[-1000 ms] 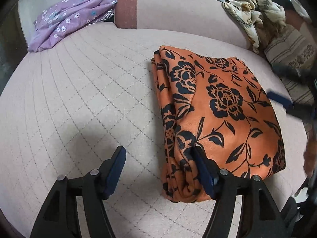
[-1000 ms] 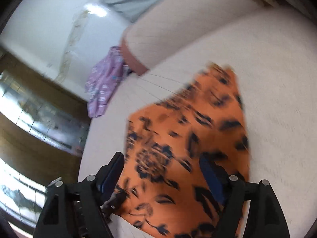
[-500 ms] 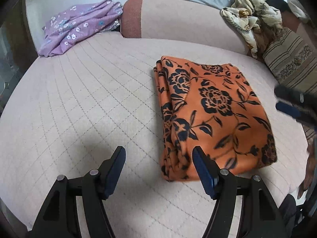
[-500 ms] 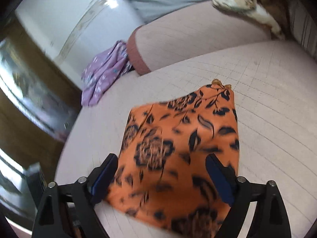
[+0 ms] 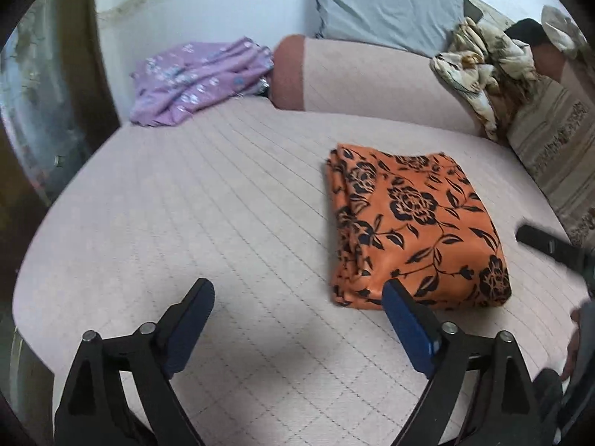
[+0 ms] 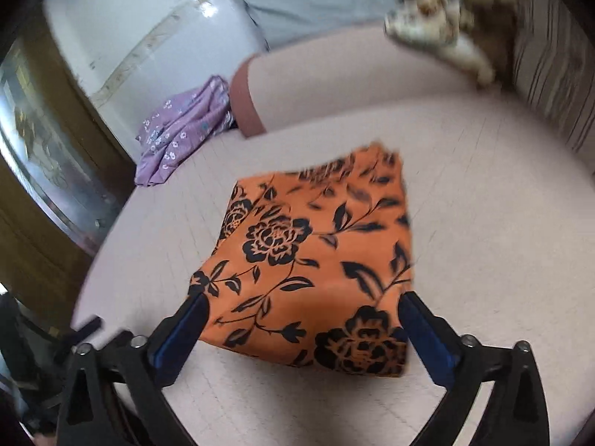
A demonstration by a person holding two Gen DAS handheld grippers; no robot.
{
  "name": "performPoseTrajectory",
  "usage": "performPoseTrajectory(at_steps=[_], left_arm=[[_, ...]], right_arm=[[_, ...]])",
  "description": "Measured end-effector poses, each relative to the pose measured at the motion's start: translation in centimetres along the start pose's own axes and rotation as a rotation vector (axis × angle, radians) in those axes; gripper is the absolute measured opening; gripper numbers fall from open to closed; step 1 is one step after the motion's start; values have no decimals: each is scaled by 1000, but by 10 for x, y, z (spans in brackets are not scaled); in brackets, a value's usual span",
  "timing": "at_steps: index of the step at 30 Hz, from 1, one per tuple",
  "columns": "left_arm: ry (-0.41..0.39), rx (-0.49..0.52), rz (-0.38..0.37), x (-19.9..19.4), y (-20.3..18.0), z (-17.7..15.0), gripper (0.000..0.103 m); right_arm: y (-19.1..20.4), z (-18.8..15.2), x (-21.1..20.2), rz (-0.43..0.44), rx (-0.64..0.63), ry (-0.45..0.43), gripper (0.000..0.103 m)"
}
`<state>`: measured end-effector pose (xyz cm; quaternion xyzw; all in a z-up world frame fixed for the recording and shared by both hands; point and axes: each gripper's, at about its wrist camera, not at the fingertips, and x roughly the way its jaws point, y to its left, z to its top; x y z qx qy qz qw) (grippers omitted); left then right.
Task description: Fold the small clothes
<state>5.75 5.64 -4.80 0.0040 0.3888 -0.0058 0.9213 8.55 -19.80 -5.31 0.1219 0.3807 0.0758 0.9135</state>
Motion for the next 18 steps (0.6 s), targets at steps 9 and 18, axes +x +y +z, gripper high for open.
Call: performPoseTrajectory(at_steps=[9, 18], left_arm=[[-3, 41, 39, -13, -17, -6, 92], [-15, 23, 2, -28, -25, -1, 93]], right_arm=[[8, -72, -1, -193, -82, 149, 103], [25, -47, -37, -278, -108, 38, 103]])
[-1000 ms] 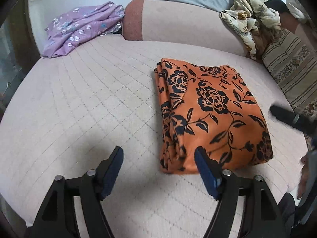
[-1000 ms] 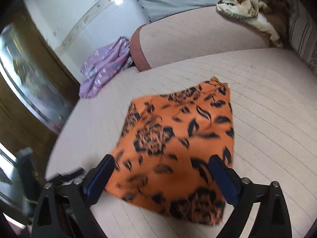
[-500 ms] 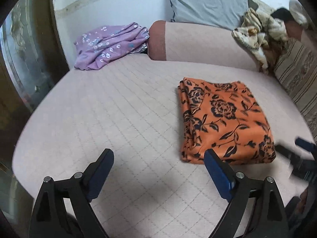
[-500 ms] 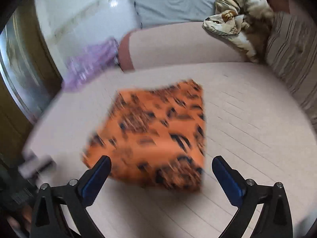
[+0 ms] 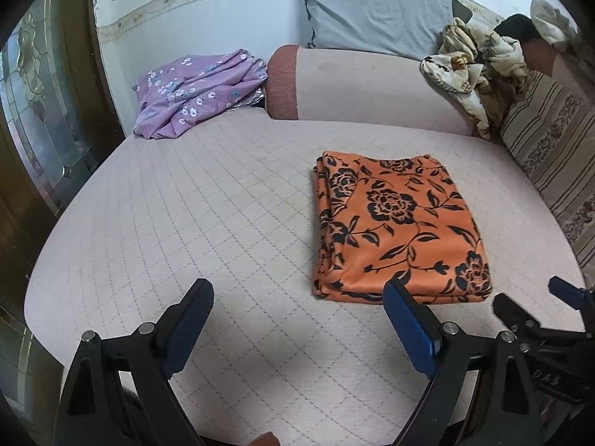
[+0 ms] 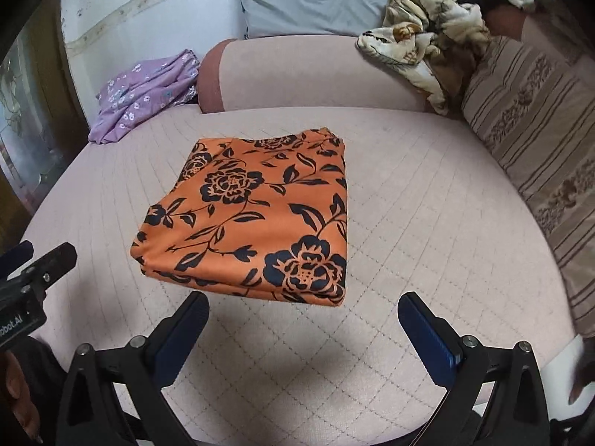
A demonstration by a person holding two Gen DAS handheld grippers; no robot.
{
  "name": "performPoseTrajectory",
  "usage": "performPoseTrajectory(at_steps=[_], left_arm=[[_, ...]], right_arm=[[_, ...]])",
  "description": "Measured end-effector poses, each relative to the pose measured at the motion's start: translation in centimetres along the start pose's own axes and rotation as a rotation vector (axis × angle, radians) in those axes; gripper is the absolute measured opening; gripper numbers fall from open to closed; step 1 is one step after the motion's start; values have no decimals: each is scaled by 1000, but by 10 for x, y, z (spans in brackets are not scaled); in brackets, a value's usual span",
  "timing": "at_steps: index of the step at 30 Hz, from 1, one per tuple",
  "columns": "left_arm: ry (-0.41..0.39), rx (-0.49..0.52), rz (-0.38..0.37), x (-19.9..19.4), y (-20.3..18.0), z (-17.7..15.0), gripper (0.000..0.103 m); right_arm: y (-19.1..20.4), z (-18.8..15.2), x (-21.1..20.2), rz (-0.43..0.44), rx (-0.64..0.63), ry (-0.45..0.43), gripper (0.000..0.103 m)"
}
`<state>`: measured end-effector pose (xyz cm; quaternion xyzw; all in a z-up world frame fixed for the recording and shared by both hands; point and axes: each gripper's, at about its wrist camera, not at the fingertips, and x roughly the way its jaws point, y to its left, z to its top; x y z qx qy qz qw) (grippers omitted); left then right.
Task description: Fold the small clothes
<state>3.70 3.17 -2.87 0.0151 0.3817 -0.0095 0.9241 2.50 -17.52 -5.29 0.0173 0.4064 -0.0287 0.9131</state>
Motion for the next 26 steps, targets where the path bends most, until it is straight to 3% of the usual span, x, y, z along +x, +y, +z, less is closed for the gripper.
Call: performPoseTrajectory(at_steps=[8, 12, 26], left_arm=[[-19, 14, -2, -3, -7, 3, 97], [-34, 40, 36, -3, -13, 4, 97], [-35, 66, -3, 11, -26, 19, 97]], right_arm=[[4, 3, 2, -11, -12, -9, 103], [3, 7, 2, -14, -15, -12, 103], [3, 23, 16, -24, -45, -11, 103]])
